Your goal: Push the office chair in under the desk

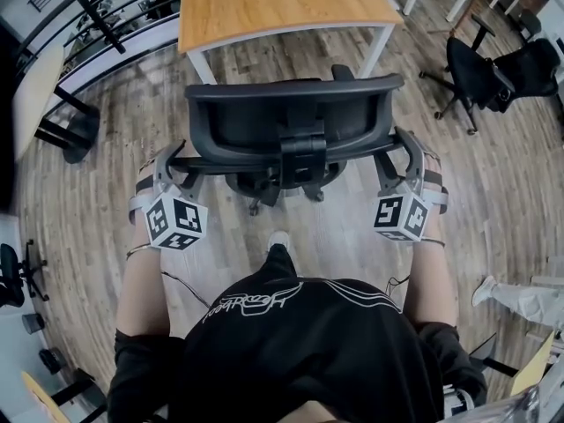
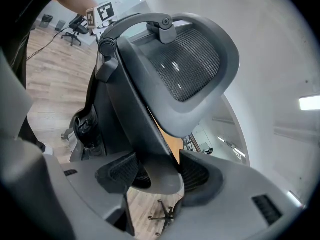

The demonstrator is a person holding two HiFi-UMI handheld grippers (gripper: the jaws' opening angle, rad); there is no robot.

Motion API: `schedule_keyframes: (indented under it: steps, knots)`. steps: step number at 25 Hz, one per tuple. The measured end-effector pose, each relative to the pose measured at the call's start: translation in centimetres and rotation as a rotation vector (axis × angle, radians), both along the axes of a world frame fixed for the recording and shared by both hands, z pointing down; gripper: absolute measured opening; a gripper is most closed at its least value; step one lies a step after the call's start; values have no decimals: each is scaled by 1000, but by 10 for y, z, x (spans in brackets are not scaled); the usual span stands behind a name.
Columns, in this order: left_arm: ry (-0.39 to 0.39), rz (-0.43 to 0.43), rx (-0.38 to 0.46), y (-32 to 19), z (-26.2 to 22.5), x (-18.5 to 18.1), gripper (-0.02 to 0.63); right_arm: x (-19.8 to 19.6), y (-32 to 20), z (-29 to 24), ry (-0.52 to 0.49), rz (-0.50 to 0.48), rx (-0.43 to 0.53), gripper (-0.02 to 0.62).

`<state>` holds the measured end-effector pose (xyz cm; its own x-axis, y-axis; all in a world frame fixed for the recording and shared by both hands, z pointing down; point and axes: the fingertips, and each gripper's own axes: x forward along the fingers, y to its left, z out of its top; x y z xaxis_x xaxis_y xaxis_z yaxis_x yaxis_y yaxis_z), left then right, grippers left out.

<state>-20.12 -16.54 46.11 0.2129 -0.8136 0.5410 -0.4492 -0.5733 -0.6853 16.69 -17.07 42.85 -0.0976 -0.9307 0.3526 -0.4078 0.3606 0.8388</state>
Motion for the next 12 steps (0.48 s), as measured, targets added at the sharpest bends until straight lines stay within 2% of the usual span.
schedule_keyframes:
  steps: [12]
  knots:
    - [-24, 8, 10, -70, 1, -18, 236, -17, -66, -1, -3, 23, 3, 281]
